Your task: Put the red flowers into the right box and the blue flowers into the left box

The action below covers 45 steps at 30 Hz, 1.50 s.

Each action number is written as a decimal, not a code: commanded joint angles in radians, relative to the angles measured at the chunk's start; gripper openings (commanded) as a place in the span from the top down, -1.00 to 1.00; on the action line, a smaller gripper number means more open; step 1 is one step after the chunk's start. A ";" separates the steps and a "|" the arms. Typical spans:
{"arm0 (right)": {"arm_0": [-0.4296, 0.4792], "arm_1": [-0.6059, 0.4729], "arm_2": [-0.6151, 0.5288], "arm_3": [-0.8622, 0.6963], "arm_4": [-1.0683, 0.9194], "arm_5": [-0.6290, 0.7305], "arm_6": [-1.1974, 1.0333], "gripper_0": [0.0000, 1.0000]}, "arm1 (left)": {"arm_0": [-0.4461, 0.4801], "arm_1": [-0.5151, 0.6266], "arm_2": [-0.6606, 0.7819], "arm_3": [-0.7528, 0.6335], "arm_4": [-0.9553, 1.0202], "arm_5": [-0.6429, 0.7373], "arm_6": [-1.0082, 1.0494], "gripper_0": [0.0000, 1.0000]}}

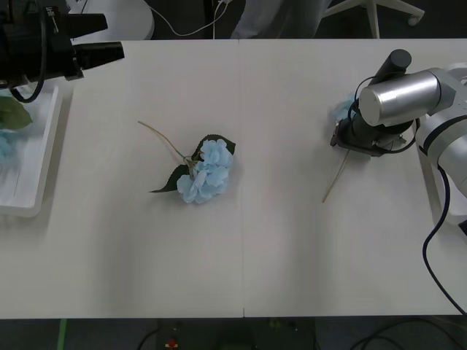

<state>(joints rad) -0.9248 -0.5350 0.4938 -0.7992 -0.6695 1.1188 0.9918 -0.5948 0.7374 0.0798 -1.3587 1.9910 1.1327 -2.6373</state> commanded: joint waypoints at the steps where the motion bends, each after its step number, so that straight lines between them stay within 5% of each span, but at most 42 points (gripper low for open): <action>1: -0.048 0.020 -0.024 0.000 0.007 -0.007 -0.022 -0.91 | 0.020 0.300 -0.371 -0.102 0.235 -0.295 -0.068 -1.00; 5: -0.048 0.023 -0.024 0.006 0.007 -0.011 -0.024 -0.78 | 0.000 0.367 -0.404 -0.146 0.175 -0.312 -0.027 -1.00; 8: -0.048 0.026 -0.024 0.012 0.004 -0.016 -0.024 -0.37 | 0.000 0.366 -0.356 -0.138 0.072 -0.220 0.014 -1.00; 15: -0.048 0.033 -0.024 0.029 0.004 -0.042 -0.024 0.03 | 0.015 0.315 -0.196 -0.138 -0.129 -0.019 0.117 -1.00; 19: -0.048 0.033 -0.024 0.031 0.002 -0.042 -0.028 0.95 | 0.015 0.249 -0.054 -0.120 -0.287 0.156 0.071 -1.00; 20: -0.048 0.033 -0.026 0.031 0.001 -0.042 -0.028 1.00 | 0.017 0.238 -0.017 -0.120 -0.337 0.208 0.071 -1.00; 25: -0.048 0.033 -0.038 0.029 -0.009 -0.037 -0.024 1.00 | 0.043 0.223 0.044 -0.155 -0.435 0.289 0.111 -1.00; 34: -0.058 -0.033 -0.073 -0.080 -0.104 0.055 0.034 1.00 | 0.194 0.143 0.175 -0.388 -0.678 0.226 0.424 -1.00; 45: -0.057 -0.166 -0.095 -0.345 -0.458 0.108 0.377 1.00 | 0.382 0.175 0.020 -0.642 -1.137 -0.269 1.106 -1.00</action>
<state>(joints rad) -0.9317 -0.6492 0.4260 -1.0821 -1.0494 1.2263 1.3040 -0.2435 0.8681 0.2044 -1.9586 0.9653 0.9927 -1.6396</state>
